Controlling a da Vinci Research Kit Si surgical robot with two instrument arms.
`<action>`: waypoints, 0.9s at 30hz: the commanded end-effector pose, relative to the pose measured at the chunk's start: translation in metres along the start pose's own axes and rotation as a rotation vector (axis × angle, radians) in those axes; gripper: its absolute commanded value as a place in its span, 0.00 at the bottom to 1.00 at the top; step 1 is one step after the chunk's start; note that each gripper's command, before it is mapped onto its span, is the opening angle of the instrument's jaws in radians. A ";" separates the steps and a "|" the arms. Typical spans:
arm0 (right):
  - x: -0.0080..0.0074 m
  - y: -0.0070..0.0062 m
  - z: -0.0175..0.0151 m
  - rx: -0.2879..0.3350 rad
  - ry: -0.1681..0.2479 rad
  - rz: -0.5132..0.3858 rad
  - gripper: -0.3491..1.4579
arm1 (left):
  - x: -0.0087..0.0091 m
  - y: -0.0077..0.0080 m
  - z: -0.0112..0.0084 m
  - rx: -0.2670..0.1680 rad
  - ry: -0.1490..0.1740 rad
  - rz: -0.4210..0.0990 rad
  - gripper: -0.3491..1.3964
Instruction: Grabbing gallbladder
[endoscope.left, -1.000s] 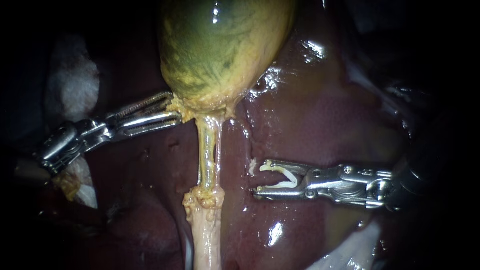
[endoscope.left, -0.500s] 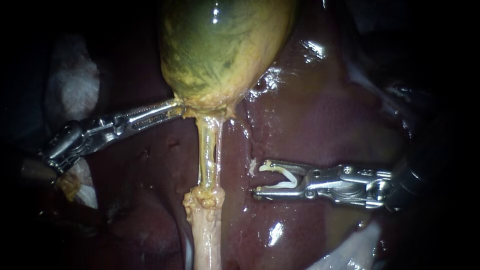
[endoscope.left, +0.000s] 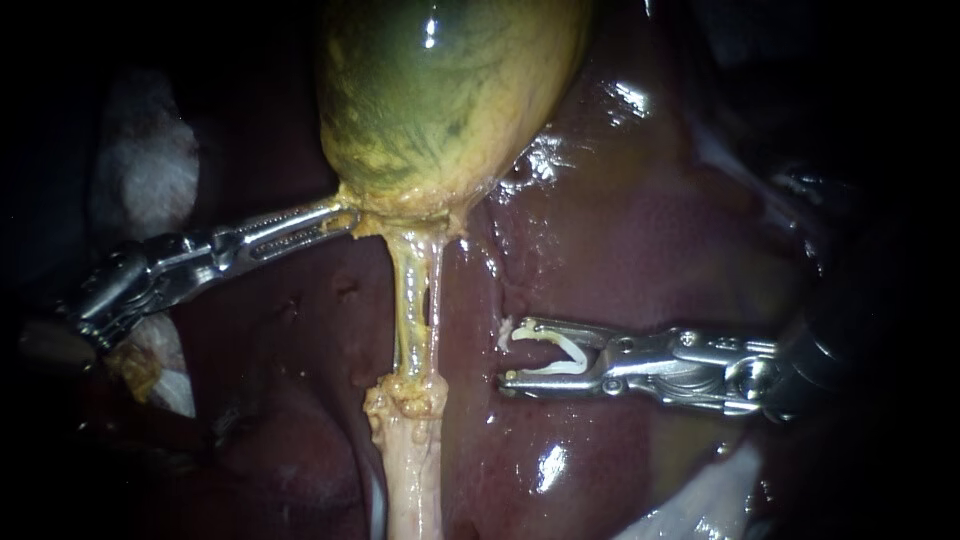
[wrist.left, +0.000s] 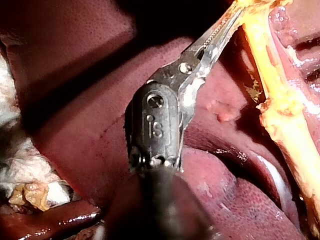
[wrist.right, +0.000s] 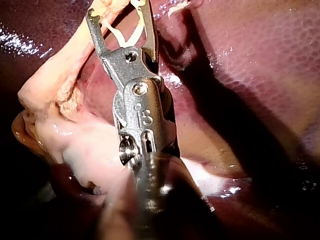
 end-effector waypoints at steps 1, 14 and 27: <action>0.0000 0.0000 0.0000 0.000 0.000 0.000 0.52 | 0.0003 0.0002 -0.0002 -0.004 0.001 -0.002 0.00; -0.0004 0.0003 0.0005 -0.002 0.000 -0.004 0.52 | 0.0050 0.0029 -0.0023 -0.020 0.023 -0.033 0.00; -0.0005 0.0004 0.0007 -0.003 0.001 -0.005 0.52 | 0.0070 0.0043 -0.0027 -0.016 0.039 -0.043 0.00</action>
